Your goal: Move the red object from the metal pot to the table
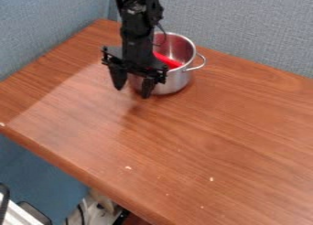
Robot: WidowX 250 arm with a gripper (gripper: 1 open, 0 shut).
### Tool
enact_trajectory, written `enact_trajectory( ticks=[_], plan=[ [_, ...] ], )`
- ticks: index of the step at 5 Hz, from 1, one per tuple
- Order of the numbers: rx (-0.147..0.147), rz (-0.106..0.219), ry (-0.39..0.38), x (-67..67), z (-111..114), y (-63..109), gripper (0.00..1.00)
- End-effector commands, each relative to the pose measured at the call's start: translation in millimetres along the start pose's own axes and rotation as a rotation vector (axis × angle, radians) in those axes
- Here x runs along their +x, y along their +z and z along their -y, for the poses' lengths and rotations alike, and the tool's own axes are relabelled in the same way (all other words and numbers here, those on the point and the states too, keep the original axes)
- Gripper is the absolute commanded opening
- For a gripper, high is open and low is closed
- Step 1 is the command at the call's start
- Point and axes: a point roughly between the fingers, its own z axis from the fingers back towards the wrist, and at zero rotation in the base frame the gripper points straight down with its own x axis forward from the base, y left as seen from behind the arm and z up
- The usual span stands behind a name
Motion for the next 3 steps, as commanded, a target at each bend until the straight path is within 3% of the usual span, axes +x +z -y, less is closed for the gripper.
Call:
enact_trajectory(
  ticks=[1,3],
  plan=[
    [-0.008,0.04,0.009,17.0,-2.1,8.2,0.0],
    [-0.027,0.05,-0.054,10.8,-10.5,5.3,0.0]
  ],
)
